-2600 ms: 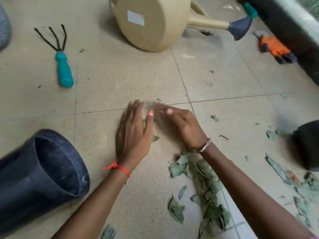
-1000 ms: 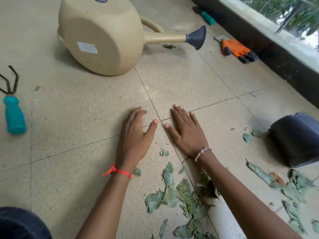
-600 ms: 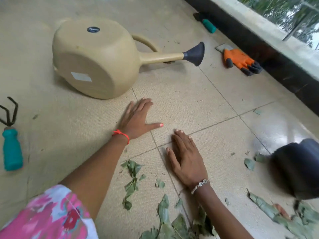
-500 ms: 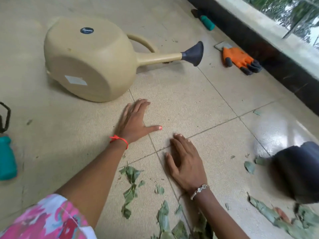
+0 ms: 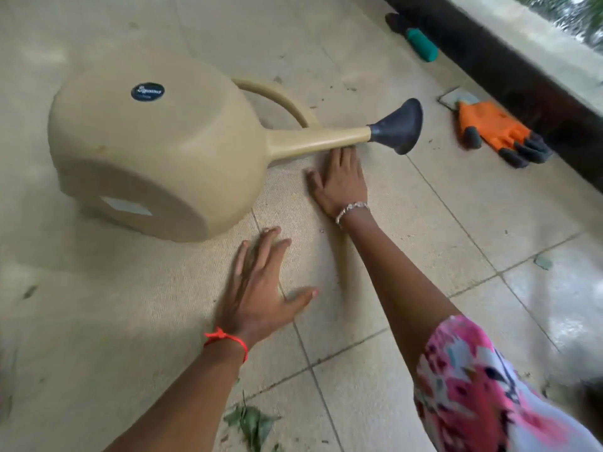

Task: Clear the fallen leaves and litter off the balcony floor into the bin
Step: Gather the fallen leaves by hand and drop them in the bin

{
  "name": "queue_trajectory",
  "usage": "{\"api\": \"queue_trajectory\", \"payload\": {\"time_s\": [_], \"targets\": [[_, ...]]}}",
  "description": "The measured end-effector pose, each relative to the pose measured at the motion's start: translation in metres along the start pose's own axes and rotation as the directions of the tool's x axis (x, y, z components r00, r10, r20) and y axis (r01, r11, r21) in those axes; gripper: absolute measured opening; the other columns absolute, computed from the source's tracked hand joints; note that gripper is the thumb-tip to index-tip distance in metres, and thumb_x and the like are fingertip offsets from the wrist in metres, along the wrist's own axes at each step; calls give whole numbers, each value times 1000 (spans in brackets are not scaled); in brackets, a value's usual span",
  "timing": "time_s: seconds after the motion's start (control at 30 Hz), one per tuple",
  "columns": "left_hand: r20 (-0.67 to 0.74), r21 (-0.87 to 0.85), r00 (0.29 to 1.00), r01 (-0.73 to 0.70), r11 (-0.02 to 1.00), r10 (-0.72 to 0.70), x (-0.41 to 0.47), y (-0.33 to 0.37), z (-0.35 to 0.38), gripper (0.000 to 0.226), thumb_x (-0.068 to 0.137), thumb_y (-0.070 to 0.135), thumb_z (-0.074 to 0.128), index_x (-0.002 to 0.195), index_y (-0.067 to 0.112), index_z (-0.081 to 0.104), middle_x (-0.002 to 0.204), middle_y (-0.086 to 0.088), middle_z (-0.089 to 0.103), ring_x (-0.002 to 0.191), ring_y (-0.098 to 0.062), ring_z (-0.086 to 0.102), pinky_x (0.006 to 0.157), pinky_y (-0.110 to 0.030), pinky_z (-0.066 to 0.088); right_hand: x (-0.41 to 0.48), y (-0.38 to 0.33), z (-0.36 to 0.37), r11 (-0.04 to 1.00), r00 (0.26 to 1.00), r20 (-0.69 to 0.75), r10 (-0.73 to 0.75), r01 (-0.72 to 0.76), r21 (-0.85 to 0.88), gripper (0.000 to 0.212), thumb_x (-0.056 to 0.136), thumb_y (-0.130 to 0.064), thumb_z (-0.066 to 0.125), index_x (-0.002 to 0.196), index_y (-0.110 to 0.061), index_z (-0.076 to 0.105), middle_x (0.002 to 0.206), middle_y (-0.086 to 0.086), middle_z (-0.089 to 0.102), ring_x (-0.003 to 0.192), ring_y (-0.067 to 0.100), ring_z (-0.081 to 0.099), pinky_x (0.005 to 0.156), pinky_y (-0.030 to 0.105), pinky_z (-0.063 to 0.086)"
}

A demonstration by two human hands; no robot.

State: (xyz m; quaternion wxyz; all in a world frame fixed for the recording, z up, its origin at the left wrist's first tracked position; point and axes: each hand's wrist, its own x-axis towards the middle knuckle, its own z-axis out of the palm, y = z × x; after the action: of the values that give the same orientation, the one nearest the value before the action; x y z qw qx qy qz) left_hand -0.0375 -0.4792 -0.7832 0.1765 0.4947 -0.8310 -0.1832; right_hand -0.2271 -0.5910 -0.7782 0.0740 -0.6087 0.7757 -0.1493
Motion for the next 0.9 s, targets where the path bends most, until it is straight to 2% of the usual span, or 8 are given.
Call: {"api": "queue_trajectory", "payload": {"time_s": [0.17, 0.43, 0.53, 0.6, 0.67, 0.73, 0.83, 0.9], "targets": [[29, 24, 1000, 6, 1000, -6, 2, 1, -1, 87, 71, 75, 33, 141, 23, 34, 155, 8, 15, 142, -3, 3, 117, -29, -6, 28, 2, 1, 995, 994, 96, -54, 61, -72, 71, 95, -54, 25, 148, -7, 16, 154, 14, 19, 143, 28, 12, 118, 41, 3], [13, 1, 1000, 20, 1000, -20, 1, 2, 0, 91, 63, 75, 33, 137, 23, 38, 153, 9, 18, 143, -7, 10, 116, -26, -7, -29, 3, 3, 986, 985, -52, -165, 166, 15, 59, 91, -51, 40, 130, -6, 41, 133, 11, 40, 124, 26, 38, 107, 40, 31], [-1, 11, 1000, 11, 1000, -11, 0, 4, 0, 91, 63, 76, 32, 138, 24, 37, 154, 10, 17, 141, -5, 6, 116, -24, -8, -15, 9, -1, 989, 986, -75, -147, 148, 9, 68, 90, -51, 42, 139, -6, 30, 142, 15, 30, 134, 28, 27, 112, 42, 26], [8, -3, 1000, 16, 1000, -16, 1, 5, -1, 92, 62, 76, 31, 139, 25, 35, 154, 11, 15, 139, -1, 1, 115, -23, -10, 4, 10, -2, 993, 995, 10, -100, 99, 56, 75, 90, -52, 42, 146, -8, 18, 151, 15, 20, 141, 28, 17, 115, 44, 19], [15, -7, 1000, 22, 1000, -21, 1, 5, -1, 93, 62, 76, 30, 139, 25, 34, 154, 11, 14, 138, 1, -2, 115, -22, -10, 12, 6, 0, 996, 991, 105, -82, 78, 42, 70, 93, -50, 38, 148, -12, 15, 154, 12, 14, 143, 27, 13, 117, 43, 13], [12, 4, 1000, 16, 1000, -16, 1, 4, -1, 92, 62, 76, 31, 138, 25, 36, 154, 10, 15, 139, -1, 1, 116, -24, -8, -1, -4, 0, 993, 987, 110, -113, 109, 43, 56, 97, -41, 35, 144, -12, 27, 152, 10, 23, 140, 26, 21, 116, 40, 17], [10, 3, 1000, 16, 1000, -16, 0, 4, -1, 91, 62, 74, 32, 137, 23, 38, 154, 9, 18, 142, -6, 6, 116, -26, -6, -52, -15, -4, 969, 989, 24, -147, 139, 204, 37, 98, -22, 39, 131, -8, 49, 142, 8, 41, 126, 24, 42, 102, 30, 33], [6, 5, 1000, 6, 1000, -6, 1, 4, -1, 91, 62, 75, 33, 137, 23, 38, 153, 9, 18, 142, -8, 9, 117, -27, -4, -91, -13, -9, 949, 994, -15, -104, 104, 298, 30, 95, -14, 47, 122, -7, 60, 137, 5, 50, 118, 21, 53, 95, 23, 38]]}}
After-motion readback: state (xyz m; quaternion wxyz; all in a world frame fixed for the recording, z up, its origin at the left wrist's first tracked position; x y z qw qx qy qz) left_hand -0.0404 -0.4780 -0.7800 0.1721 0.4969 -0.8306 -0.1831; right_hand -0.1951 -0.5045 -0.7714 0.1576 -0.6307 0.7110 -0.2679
